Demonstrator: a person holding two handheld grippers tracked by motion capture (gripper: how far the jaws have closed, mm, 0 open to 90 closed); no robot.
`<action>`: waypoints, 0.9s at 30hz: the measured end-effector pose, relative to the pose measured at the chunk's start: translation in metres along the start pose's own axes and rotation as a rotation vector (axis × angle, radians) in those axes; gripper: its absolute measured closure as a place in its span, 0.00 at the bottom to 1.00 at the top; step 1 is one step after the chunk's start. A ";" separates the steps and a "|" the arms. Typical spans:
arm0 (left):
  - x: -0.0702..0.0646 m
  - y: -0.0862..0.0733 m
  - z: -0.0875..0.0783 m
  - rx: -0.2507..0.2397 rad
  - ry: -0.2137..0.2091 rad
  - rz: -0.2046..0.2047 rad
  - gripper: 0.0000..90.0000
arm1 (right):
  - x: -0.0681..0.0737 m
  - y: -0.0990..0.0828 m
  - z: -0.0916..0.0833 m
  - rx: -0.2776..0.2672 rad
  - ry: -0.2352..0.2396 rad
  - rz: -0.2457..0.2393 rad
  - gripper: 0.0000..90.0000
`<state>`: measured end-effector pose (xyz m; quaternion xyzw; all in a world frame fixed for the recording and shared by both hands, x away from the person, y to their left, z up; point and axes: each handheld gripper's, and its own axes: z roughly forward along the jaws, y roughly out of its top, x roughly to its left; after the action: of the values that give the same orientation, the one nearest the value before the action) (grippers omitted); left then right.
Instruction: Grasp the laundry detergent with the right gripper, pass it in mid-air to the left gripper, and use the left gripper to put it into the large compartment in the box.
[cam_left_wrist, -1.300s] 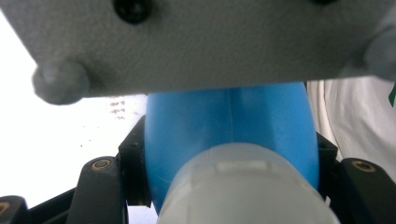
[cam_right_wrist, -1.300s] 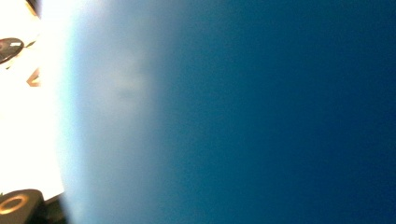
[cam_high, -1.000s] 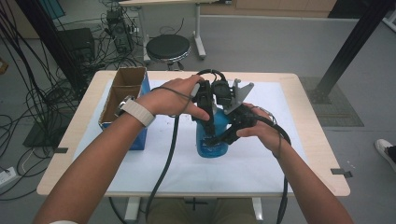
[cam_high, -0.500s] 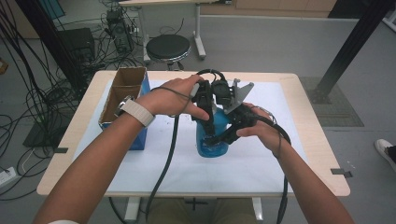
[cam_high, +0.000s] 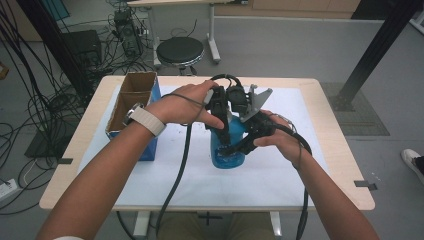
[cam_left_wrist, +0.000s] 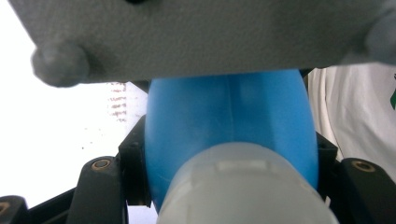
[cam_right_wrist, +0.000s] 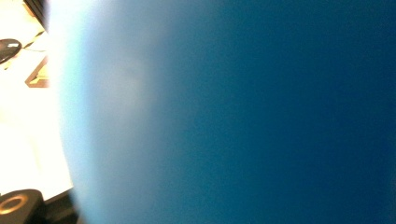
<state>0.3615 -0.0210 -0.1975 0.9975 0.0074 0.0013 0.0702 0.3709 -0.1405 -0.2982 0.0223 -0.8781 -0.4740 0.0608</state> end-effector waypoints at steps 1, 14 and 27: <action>0.000 0.000 0.000 -0.001 0.001 0.002 0.42 | 0.000 0.000 0.000 0.000 0.001 0.001 0.48; 0.000 0.000 0.000 -0.001 0.002 -0.002 0.42 | 0.000 0.000 0.000 -0.004 0.000 -0.002 0.48; 0.000 -0.001 -0.001 -0.007 0.000 -0.003 0.42 | 0.000 0.000 0.000 -0.006 -0.006 -0.005 0.48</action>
<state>0.3618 -0.0194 -0.1965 0.9972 0.0088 0.0013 0.0739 0.3710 -0.1405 -0.2978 0.0227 -0.8768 -0.4770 0.0572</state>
